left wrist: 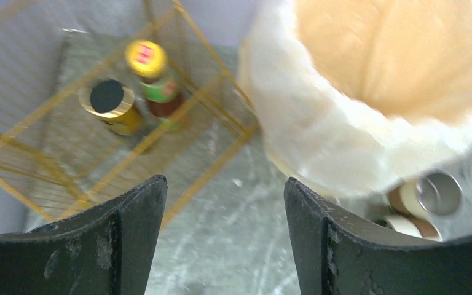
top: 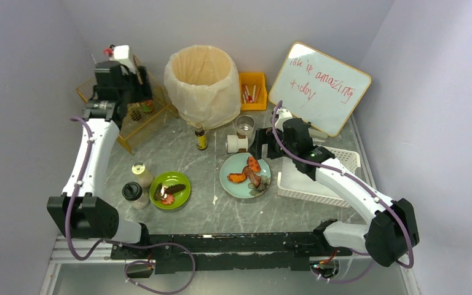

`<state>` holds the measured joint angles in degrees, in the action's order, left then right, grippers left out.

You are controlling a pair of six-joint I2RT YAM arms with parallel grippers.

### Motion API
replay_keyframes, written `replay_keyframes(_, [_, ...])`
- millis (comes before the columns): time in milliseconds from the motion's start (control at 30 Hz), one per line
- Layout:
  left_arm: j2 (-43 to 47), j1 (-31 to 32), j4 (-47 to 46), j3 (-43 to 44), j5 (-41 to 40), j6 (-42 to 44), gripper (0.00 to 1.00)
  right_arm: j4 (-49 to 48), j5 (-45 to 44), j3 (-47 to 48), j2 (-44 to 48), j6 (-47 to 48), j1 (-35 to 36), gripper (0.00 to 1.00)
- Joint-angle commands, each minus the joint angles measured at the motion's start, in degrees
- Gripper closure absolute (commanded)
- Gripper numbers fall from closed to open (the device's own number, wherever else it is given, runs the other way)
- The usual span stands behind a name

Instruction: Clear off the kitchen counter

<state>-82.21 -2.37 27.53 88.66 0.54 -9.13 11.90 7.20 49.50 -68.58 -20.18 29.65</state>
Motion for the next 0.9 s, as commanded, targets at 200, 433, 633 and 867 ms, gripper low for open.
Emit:
replay_keyframes(200, [6.52,15.47,-3.78,-13.96,-0.45,-5.5,0.26,-3.36,2.1,1.74,-1.93,-1.48,-0.25,0.07])
replay_keyframes(433, [3.17,22.04,-6.24,-17.39,-3.4,-7.17,0.26,-3.57,2.11,1.88,-2.35,-1.71,-0.25,0.07])
replay_keyframes(633, [-0.78,24.29,-8.46,-17.26,-4.26,-7.23,0.25,-3.38,1.95,1.96,-2.46,-1.92,-0.26,0.07])
replay_keyframes(867, [-6.06,26.74,-9.2,-16.43,-5.11,-6.83,0.25,-3.2,1.34,1.83,-2.48,-1.75,-0.28,0.07])
